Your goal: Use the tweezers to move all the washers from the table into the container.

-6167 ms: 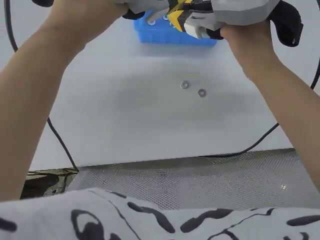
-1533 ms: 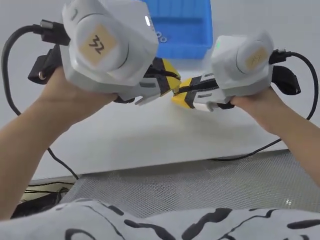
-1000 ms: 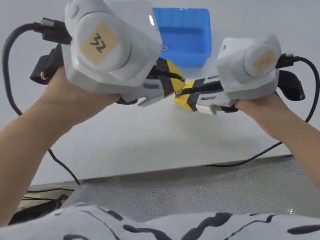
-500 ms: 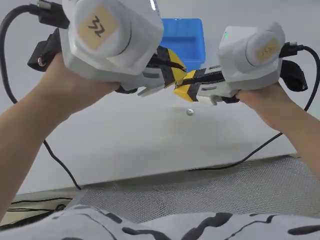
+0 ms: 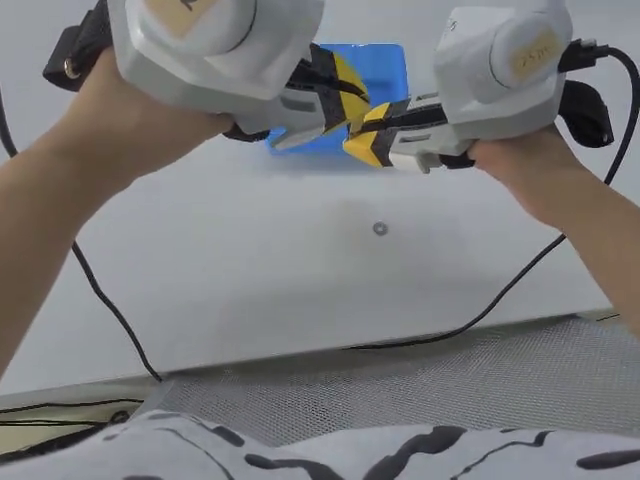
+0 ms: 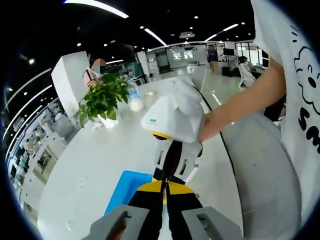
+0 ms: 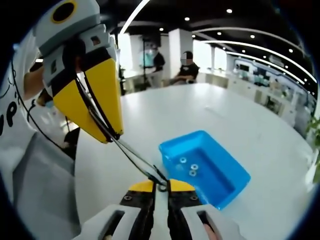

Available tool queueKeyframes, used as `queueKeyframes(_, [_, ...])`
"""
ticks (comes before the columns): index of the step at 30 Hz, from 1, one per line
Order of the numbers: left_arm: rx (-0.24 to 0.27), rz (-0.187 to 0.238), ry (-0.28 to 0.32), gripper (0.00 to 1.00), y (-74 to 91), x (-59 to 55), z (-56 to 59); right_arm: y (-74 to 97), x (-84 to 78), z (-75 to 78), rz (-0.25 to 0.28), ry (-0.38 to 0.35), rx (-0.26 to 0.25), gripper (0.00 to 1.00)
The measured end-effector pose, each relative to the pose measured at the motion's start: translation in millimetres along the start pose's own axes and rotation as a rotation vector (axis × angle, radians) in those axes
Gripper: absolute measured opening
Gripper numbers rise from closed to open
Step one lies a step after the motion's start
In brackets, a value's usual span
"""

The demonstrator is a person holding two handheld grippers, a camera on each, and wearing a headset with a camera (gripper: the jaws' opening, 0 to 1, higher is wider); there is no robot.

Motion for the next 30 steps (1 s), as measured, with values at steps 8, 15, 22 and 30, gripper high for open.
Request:
queueKeyframes(8, [0.016, 0.005, 0.0, 0.0, -9.2, -0.4, -15.6, -3.0, 1.2, 19.8, 0.003, -0.004, -0.02, 0.04])
queueKeyframes(15, [-0.003, 0.008, 0.025, 0.0, -20.5, -3.9, -13.5, 3.0, 17.0, 37.4, 0.056, -0.008, -0.051, 0.0])
queueKeyframes(22, [0.0, -0.011, 0.062, 0.0, -15.3, -19.4, -20.6, 8.2, 6.2, 47.4, 0.061, -0.045, -0.08, 0.0])
queueKeyframes(30, [0.029, -0.021, 0.07, 0.0, -5.5, -25.3, -20.4, 11.8, 5.9, 34.8, 0.066, -0.077, -0.07, 0.0])
Point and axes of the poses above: the centre of the closed fingertips' face, and the gripper's own axes: y roughly backward along the fingers, z roughly to its right, x roughly out of its top, the point moved 3 cm from there along y, roughly backward along the fingers, and after that the axes turned 6 degrees about x, right-handed, at the moved point
